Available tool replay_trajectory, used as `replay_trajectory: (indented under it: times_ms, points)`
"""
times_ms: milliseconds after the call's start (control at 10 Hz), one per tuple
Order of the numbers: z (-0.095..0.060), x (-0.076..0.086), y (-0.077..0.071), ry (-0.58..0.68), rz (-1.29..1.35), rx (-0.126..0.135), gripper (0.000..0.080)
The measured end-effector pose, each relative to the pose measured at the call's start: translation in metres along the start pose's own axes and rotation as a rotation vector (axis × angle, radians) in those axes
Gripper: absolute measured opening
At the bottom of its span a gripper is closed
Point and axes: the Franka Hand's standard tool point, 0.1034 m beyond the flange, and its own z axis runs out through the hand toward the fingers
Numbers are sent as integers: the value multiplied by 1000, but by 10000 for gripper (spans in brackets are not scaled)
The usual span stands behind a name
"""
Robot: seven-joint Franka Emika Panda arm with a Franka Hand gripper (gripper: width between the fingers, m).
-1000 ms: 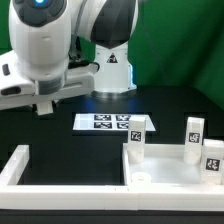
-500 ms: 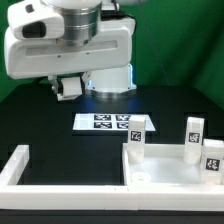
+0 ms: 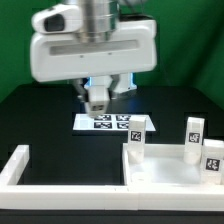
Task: Assemble square table
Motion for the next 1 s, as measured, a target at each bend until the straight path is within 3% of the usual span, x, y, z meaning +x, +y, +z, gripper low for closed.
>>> replay_trajectory:
  times_ms: [100,200,400,700,900,1000]
  points:
    - [-12,27,-20,79,81,27,290]
    - [-17,50,-40,186,159,9,290]
    - [-14,50,-31,304,123,-39,290]
    - [-11,50,-15,554,97,-159,290]
    - [-16,64,-16,702,79,-203,290]
    - [-15,71,-28,778,80,-205,290]
